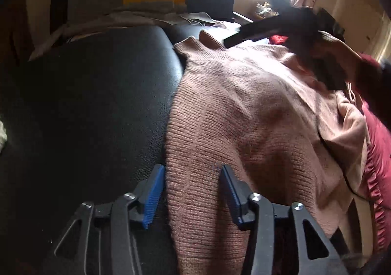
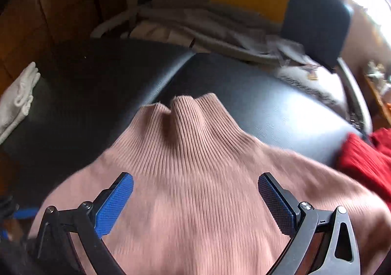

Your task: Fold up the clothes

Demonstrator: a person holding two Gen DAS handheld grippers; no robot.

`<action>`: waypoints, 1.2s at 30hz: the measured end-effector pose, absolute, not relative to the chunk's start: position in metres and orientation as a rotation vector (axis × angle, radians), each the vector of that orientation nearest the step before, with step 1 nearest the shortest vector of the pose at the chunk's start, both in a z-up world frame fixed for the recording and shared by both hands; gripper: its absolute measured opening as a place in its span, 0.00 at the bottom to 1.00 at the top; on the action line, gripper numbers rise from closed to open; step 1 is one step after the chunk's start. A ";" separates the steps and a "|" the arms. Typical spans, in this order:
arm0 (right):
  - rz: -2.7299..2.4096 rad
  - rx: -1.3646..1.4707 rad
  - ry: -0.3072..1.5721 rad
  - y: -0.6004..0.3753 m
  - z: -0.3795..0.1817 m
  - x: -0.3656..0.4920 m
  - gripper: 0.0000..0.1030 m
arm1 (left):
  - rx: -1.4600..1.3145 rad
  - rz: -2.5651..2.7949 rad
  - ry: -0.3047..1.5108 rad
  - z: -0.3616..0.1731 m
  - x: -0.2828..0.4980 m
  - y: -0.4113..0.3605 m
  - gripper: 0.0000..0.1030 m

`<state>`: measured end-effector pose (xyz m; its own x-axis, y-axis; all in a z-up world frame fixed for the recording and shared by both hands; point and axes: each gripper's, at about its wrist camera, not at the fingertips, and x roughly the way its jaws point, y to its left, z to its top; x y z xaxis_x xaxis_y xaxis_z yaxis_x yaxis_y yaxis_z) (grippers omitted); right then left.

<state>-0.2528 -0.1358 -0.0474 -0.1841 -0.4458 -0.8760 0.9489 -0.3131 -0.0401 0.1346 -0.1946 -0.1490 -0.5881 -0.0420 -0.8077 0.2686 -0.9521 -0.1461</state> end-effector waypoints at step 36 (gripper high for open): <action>-1.914 0.959 0.277 -0.230 -0.004 -0.292 0.26 | 1.029 -2.254 0.335 -0.112 0.056 -0.444 0.01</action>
<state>-0.2918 -0.2298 -0.0041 -0.2480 -0.6487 -0.7195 0.8263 -0.5293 0.1925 0.0561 -0.4443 -0.1118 -0.4960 -0.4398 -0.7487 0.6385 -0.7691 0.0288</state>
